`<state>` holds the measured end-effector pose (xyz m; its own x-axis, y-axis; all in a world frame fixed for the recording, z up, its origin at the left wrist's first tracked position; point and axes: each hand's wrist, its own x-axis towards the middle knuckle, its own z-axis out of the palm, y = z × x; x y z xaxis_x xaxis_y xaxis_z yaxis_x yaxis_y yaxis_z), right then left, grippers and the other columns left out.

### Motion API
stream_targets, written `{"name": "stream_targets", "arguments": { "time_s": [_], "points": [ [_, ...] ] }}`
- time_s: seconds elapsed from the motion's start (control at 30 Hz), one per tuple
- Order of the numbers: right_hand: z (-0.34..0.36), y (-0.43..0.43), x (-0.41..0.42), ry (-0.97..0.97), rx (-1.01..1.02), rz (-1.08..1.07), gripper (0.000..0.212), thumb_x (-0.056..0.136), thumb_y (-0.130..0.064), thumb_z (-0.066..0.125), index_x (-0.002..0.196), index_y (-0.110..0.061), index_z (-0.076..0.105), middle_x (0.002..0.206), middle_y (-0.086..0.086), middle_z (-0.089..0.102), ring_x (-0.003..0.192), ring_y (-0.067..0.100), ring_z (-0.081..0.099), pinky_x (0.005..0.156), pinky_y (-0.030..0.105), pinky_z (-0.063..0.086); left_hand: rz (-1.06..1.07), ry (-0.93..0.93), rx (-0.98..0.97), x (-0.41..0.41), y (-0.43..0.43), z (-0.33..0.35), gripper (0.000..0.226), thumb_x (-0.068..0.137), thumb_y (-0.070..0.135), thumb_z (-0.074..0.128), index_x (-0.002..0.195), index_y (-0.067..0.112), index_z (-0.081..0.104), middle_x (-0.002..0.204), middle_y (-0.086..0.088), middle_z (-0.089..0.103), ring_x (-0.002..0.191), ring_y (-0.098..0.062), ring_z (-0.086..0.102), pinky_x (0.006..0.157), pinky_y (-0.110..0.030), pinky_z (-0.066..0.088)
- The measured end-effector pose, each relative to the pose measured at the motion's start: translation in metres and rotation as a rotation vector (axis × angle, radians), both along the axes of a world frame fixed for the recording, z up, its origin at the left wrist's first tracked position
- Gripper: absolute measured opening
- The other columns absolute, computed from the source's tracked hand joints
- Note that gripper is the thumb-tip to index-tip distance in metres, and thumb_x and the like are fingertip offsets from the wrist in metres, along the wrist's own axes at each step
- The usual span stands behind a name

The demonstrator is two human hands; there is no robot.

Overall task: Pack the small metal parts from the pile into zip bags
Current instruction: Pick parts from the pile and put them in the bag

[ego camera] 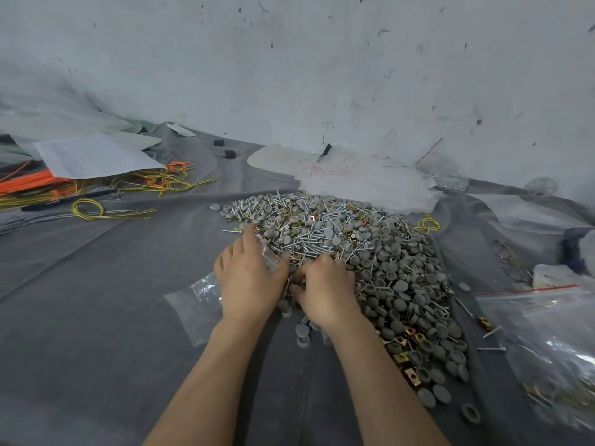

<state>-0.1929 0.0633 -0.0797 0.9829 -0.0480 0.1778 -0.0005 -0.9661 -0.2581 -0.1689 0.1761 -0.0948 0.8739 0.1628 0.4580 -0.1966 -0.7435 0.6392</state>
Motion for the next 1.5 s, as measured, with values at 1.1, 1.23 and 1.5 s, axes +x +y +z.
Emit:
{"name": "stream_targets", "arguments": {
  "time_s": [1.1,1.23,1.5],
  "points": [
    [0.009,-0.058,0.009,-0.255,1.129,-0.124,0.01,0.084,-0.013,0.068,0.077,-0.018,0.064,0.076,0.0,0.067,0.067,0.008,0.062,0.056,0.014,0.046,-0.4,-0.09,-0.015,-0.019,-0.066,0.019,0.021,0.09,0.009,0.056,0.11,0.008,0.062,0.108,-0.008,0.055,0.091,-0.028,0.056,0.076,-0.041,0.045],
    [0.006,-0.066,0.005,-0.182,1.132,-0.037,0.006,0.084,-0.017,0.07,0.082,-0.022,0.07,0.086,0.0,0.072,0.083,0.015,0.068,0.073,0.025,0.053,-0.431,-0.096,-0.137,-0.017,-0.062,0.01,0.015,0.093,0.011,0.056,0.102,0.01,0.067,0.098,-0.004,0.059,0.085,-0.018,0.055,0.075,-0.026,0.044],
    [0.007,-0.058,-0.002,-0.213,0.967,0.101,0.022,0.09,-0.015,0.063,0.081,-0.035,0.064,0.087,-0.013,0.066,0.079,-0.007,0.06,0.067,0.003,0.044,-0.392,0.04,-0.357,-0.012,-0.053,0.008,0.01,0.091,0.017,0.063,0.098,0.014,0.069,0.078,0.01,0.061,0.07,0.0,0.054,0.061,-0.009,0.04]
  ]
}}
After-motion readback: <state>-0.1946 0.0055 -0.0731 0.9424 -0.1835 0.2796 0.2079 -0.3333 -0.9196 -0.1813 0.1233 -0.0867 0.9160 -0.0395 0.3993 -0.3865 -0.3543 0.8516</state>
